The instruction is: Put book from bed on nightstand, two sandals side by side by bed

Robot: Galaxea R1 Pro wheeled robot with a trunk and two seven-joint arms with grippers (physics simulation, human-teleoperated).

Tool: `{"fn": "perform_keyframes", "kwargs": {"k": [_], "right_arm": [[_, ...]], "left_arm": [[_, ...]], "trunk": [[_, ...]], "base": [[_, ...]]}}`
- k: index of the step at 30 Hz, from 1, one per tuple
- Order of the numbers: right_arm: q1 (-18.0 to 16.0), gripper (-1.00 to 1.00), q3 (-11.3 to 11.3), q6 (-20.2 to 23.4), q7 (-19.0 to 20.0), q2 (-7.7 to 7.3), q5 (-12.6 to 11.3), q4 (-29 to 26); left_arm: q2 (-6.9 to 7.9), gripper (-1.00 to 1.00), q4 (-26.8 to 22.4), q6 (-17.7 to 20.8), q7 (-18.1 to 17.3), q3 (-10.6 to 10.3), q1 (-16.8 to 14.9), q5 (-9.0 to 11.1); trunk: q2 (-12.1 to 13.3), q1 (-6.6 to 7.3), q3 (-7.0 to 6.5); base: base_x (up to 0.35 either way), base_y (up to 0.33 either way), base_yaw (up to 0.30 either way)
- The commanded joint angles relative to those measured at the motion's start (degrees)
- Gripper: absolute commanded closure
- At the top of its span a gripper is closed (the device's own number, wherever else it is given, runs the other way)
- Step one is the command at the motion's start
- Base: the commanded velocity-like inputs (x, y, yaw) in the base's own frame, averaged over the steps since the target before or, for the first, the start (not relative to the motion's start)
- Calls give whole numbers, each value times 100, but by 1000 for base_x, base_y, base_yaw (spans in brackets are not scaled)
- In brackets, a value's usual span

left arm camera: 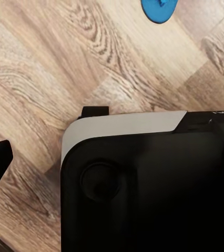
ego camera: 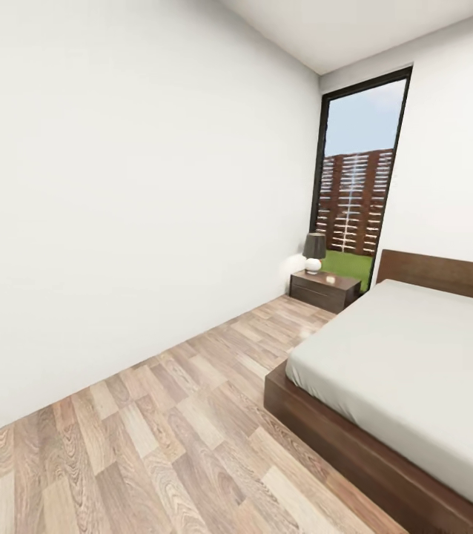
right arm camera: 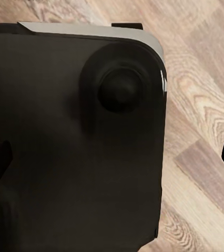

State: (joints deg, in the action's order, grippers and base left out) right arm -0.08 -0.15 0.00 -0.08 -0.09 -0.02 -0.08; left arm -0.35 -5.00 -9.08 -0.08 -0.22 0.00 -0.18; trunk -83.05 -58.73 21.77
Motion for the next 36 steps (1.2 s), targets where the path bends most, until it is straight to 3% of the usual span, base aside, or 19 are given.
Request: {"fn": "perform_keyframes", "kwargs": {"k": [1,36], "right_arm": [[-1,-100,-2,0,-1,0,0,-1],[-1,-100,25,-1,-10,0,47,-8]], "left_arm": [[0,-100,-1,-15,-1,-2,0,-1],[0,-100,-1,-15,-1,-4,0,1]], "trunk": [[-3,0,3],[-3,0,-2]], "base": [[0,0,-111],[0,0,-10]]}}
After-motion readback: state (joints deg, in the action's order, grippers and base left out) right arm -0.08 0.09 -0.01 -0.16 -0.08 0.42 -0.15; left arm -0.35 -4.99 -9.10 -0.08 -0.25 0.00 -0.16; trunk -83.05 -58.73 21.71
